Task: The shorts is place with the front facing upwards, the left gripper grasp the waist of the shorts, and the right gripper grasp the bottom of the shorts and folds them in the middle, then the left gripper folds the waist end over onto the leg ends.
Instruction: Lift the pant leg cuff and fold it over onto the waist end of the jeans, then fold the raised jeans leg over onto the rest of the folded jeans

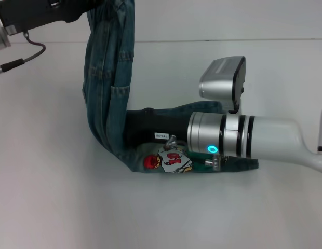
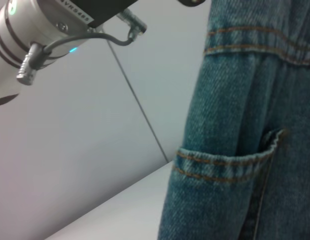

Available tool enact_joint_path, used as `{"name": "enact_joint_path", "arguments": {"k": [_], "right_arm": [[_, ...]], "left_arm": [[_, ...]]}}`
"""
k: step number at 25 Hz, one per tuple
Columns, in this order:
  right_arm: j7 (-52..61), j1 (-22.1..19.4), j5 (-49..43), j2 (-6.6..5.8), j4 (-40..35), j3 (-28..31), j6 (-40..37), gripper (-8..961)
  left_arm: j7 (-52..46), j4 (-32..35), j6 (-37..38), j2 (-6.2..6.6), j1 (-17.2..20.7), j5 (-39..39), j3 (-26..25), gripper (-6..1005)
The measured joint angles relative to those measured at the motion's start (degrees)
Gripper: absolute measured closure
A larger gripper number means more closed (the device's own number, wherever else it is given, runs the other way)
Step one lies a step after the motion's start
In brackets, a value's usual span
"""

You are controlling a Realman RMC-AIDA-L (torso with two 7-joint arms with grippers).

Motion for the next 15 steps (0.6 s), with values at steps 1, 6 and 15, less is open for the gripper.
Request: {"name": "enact_joint_path", "arguments": {"k": [1,6,15], "right_arm": [[0.8,-0.1,-0.2,-0.07,-0.3,-0.1,0.0,954],[3.3,-4.4,-0.3,-0.66,-3.5,0.0,-0.4,954],[11.9,-17.6,2.4,-1.18,-21.6,5.1,-9.8,953]], "left_arm": [[0.0,0.0,0.0,0.01,0.0,0.0,0.0,907],[0.3,-0.5,-0.5,0.03,0.8,0.0,0.0,907],[3.1,-3.4,-0.1,-0.01,1.1,0.4,0.7,908]]}}
